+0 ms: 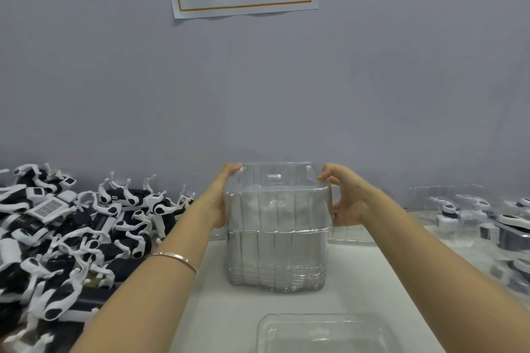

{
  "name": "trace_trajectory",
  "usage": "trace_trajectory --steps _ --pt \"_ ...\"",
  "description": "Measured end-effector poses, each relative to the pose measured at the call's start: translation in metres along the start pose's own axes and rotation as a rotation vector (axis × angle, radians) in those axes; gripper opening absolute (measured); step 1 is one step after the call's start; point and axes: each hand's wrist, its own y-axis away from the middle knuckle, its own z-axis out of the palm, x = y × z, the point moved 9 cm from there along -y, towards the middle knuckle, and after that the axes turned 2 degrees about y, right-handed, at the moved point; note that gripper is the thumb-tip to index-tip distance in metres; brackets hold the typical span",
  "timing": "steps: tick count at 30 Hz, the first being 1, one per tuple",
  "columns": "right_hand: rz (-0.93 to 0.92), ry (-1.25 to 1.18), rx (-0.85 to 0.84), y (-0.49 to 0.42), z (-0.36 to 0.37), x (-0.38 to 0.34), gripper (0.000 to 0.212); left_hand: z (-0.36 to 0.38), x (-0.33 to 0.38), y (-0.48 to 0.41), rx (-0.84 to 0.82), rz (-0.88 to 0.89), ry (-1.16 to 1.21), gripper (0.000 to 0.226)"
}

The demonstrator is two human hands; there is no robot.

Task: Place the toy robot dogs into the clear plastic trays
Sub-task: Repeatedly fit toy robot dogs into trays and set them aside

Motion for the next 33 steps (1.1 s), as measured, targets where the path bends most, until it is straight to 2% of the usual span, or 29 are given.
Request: trace_trajectory --steps 2,4,9,12,14,17,19,20,23,26,29,33 --pt "-0.027 0.017 0.027 -0.003 0.001 0.001 0.074 0.001 -0.008 0.000 0.045 -0.042 0.025 0.047" --pt "-0.037 0.058 0.052 -0.004 0.001 0.004 0.074 0.001 -0.012 0.002 0.064 -0.073 0.020 0.053" --pt "-0.054 0.139 0.033 -0.006 -0.008 0.014 0.069 0.001 -0.020 0.006 0.000 -0.092 0.005 0.055" --pt "-0.041 0.188 -0.009 0.001 -0.013 0.015 0.080 -0.013 -0.027 0.008 0.096 -0.107 -0.099 0.091" --pt "-0.042 0.245 -0.056 0.007 -0.014 0.018 0.079 -0.023 -0.034 0.015 0.168 -0.131 -0.217 0.102" --pt "-0.103 0.286 -0.026 0.011 -0.014 0.019 0.056 -0.031 -0.042 0.023 0.207 -0.134 -0.239 0.092" --pt "-0.128 0.264 0.010 0.013 -0.014 0.018 0.042 -0.026 -0.039 0.024 0.201 -0.052 -0.183 0.082" --pt "-0.121 0.247 0.011 0.013 -0.014 0.018 0.043 -0.023 -0.036 0.024 0.199 -0.014 -0.145 0.080" --pt "-0.049 0.237 0.005 0.016 -0.024 0.018 0.063 -0.015 -0.036 0.028 0.218 -0.001 -0.064 0.086" --pt "0.046 0.282 0.000 0.022 -0.031 0.018 0.074 -0.011 -0.038 0.030 0.182 0.018 -0.106 0.088" --pt "0.109 0.216 -0.036 0.028 -0.028 0.022 0.083 -0.008 -0.042 0.036 0.134 0.009 -0.103 0.075" --pt "0.098 0.111 -0.037 0.035 -0.028 0.021 0.091 -0.008 -0.042 0.044 0.145 -0.010 -0.073 0.062"
